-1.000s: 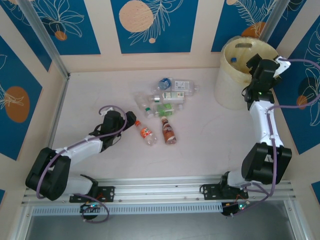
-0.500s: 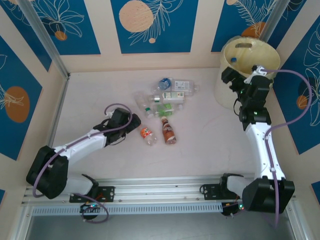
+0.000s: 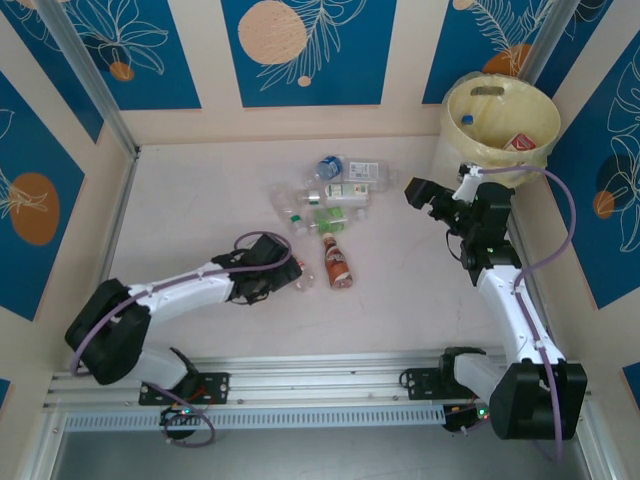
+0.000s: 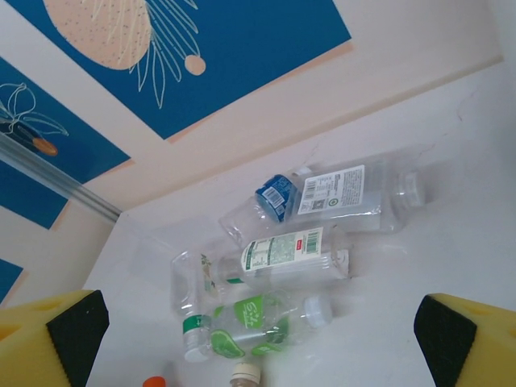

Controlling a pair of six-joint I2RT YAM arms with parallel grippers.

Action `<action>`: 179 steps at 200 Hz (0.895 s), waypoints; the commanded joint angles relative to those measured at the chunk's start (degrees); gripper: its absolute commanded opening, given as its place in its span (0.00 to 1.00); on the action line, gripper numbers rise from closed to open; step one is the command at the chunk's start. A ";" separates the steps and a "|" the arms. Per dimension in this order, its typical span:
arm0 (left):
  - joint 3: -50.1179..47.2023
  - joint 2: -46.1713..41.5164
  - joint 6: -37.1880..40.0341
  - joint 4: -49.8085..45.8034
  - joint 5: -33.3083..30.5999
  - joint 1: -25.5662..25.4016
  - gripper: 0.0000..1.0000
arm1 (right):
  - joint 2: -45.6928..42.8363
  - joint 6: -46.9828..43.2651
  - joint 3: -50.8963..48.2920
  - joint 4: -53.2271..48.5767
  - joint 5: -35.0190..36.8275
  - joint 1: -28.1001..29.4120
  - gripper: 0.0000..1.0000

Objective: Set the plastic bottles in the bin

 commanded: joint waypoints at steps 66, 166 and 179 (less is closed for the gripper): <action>13.10 10.24 2.74 -8.57 -1.79 -3.94 1.00 | 0.17 -2.34 0.88 -0.37 1.74 0.70 1.00; 2.31 1.48 -13.08 -1.93 -12.59 1.54 1.00 | 2.75 -2.92 2.89 -1.20 2.29 1.14 1.00; 1.14 0.05 -14.93 -1.26 -13.49 3.17 1.00 | 3.35 -2.71 3.25 -0.97 2.36 1.31 1.00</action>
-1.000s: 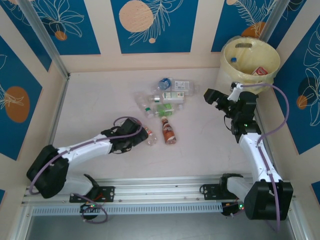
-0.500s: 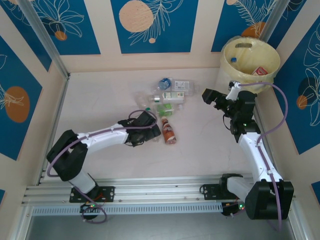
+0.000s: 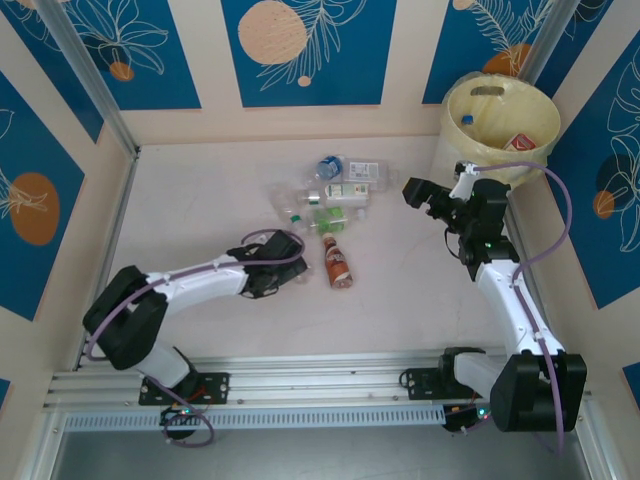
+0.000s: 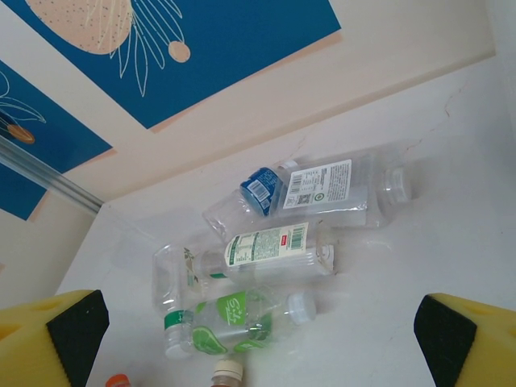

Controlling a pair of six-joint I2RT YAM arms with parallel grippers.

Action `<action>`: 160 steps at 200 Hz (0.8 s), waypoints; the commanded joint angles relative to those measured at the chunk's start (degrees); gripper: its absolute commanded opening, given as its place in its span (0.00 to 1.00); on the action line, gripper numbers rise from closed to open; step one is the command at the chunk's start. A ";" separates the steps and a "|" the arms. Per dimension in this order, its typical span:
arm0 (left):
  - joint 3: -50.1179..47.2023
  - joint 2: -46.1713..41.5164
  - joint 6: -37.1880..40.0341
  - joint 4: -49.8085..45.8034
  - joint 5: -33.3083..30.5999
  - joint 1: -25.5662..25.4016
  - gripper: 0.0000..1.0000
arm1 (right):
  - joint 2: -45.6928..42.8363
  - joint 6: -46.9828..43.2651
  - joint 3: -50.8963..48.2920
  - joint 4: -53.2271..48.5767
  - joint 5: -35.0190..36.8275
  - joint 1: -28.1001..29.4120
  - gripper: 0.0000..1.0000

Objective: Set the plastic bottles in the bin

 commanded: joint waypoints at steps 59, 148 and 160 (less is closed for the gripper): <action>-0.30 -3.43 -9.35 4.26 -4.80 4.80 1.00 | 2.93 -0.64 3.69 -0.73 1.31 1.61 1.00; 5.57 2.00 -13.49 -3.35 -3.12 14.51 1.00 | 3.46 -1.13 4.78 -1.26 2.43 2.10 1.00; 5.85 3.92 -14.63 -2.34 -1.45 15.28 1.00 | 3.41 -1.31 4.95 -1.59 2.46 2.11 1.00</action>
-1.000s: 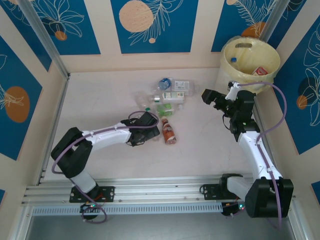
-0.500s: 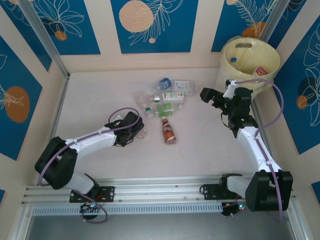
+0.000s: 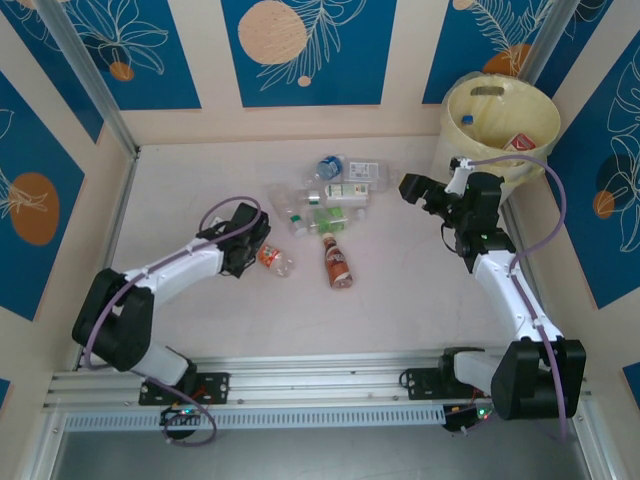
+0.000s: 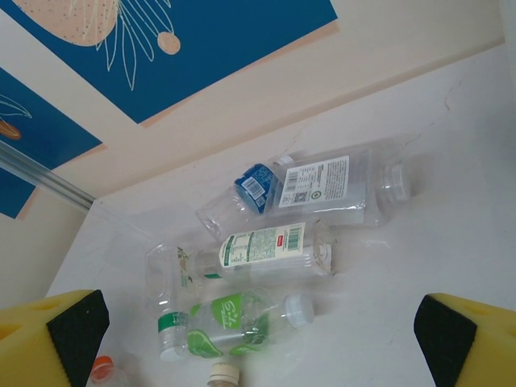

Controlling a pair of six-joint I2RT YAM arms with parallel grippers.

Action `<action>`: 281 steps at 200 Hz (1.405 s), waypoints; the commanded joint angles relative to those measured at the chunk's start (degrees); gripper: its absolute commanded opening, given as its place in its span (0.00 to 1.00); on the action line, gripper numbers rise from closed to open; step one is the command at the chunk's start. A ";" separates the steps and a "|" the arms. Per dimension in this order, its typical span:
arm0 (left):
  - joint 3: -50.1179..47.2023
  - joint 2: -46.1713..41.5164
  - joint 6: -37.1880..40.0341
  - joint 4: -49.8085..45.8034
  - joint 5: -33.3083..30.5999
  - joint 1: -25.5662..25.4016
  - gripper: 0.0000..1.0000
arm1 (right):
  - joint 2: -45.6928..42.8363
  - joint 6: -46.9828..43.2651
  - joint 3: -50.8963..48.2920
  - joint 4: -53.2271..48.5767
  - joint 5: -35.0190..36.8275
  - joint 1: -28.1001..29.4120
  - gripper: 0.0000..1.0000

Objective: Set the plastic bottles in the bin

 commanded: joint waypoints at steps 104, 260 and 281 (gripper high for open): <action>2.40 14.18 -1.86 9.43 8.45 2.50 0.76 | -2.03 -1.84 2.23 -3.18 0.79 1.20 1.00; -4.64 7.35 27.68 28.46 10.37 2.67 0.36 | -3.95 1.97 -3.31 -1.13 -5.14 8.05 1.00; -4.13 4.44 33.13 30.04 13.50 2.69 0.36 | -3.22 3.75 -4.40 1.18 -5.67 11.83 1.00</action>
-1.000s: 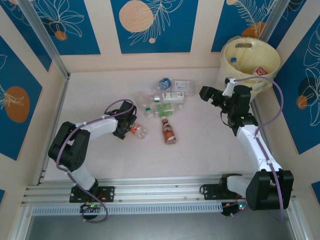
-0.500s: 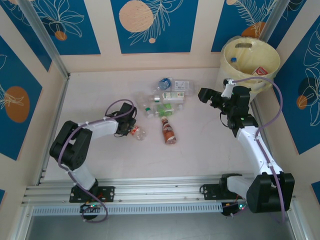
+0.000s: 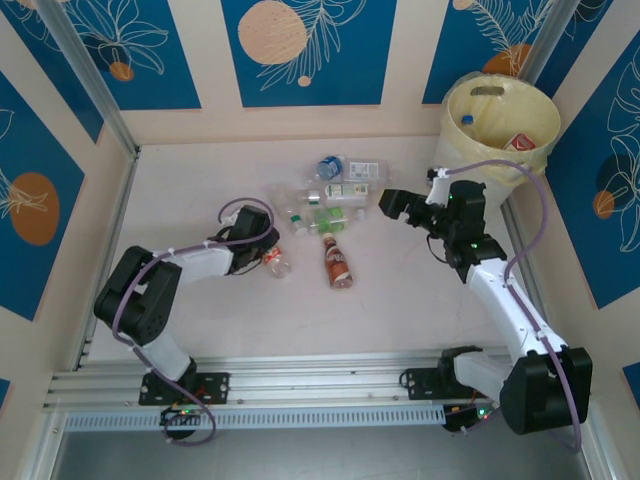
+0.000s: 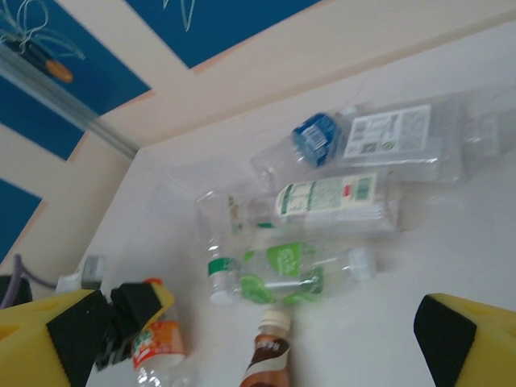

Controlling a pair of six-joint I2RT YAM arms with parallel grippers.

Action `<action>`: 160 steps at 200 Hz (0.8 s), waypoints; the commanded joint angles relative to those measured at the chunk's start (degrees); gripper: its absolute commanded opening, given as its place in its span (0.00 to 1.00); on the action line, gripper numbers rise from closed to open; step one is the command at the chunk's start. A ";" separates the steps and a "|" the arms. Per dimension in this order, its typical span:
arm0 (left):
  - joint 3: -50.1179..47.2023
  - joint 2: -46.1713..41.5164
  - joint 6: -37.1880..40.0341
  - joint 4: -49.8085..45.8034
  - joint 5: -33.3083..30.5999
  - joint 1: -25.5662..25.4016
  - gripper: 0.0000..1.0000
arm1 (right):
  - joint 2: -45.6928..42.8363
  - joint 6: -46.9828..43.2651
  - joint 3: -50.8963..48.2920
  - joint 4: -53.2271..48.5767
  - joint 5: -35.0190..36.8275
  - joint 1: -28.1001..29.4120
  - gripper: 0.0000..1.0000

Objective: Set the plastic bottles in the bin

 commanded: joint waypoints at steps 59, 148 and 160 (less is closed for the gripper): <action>4.34 -8.53 12.97 14.65 20.81 0.38 0.36 | 8.22 2.70 -0.52 11.91 -15.93 12.95 1.00; 5.76 -6.39 5.50 25.67 29.83 -1.24 0.37 | 25.88 2.55 8.76 15.42 -8.69 26.59 1.00; 5.39 -6.25 4.61 26.55 30.10 -1.30 0.37 | 27.10 1.89 8.52 16.33 -5.53 27.55 0.99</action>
